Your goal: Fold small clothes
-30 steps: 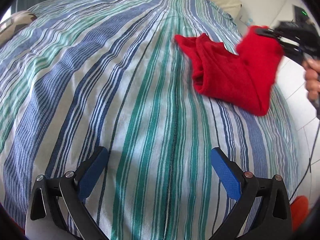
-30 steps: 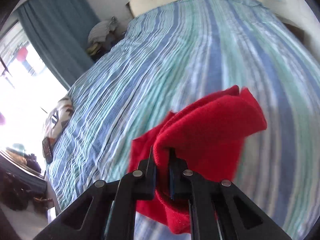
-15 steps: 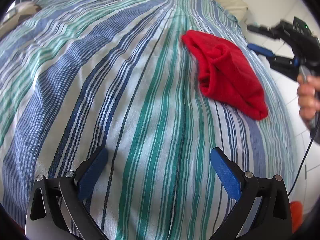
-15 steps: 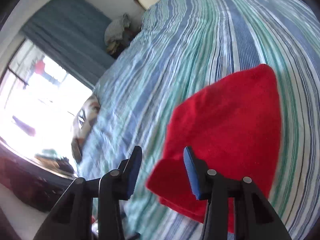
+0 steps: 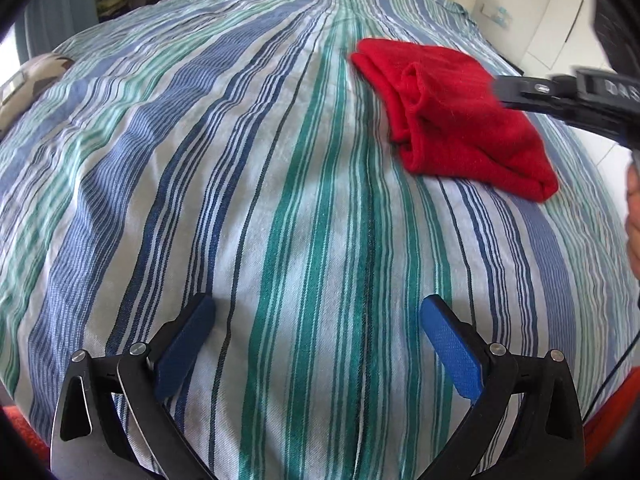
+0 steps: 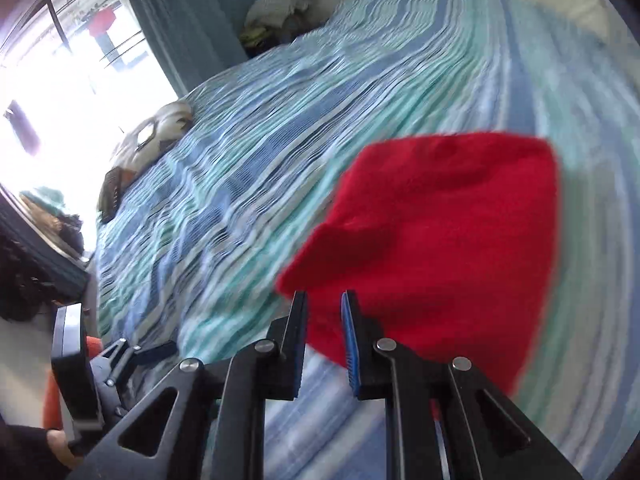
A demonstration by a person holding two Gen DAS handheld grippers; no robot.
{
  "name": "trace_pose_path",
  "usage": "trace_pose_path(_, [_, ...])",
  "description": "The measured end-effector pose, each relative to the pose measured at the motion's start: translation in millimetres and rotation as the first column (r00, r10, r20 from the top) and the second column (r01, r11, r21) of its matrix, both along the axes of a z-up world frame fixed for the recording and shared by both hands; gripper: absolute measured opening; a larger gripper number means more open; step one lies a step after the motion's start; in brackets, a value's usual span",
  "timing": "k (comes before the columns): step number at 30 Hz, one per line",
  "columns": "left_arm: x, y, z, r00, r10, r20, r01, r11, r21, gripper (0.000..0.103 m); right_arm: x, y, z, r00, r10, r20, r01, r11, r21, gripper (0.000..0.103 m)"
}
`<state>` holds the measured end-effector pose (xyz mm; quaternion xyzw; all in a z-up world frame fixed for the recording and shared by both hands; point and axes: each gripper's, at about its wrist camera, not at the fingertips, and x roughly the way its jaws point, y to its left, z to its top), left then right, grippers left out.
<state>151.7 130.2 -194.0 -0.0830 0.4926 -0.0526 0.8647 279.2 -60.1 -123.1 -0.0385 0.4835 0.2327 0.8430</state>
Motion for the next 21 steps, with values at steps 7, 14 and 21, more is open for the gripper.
trace_pose_path(7, [-1, 2, -1, 1.000, -0.008, 0.005, 0.008, 1.000, 0.007, 0.102, -14, -56, -64, 0.970, -0.176, -0.167, 0.166, 0.984, -0.072, 0.018])
trace_pose_path(14, [-8, 1, 0, 1.000, -0.006, 0.002, 0.005, 1.000, 0.031, 0.103, -91, -63, -40, 0.981, -0.185, -0.064, 0.183, 0.983, -0.024, 0.048])
trace_pose_path(21, [-7, -2, -1, 1.000, -0.013, 0.004, 0.013, 0.999, 0.044, 0.102, -137, -89, -43, 0.964, -0.256, -0.069, 0.256, 0.967, 0.003, 0.048])
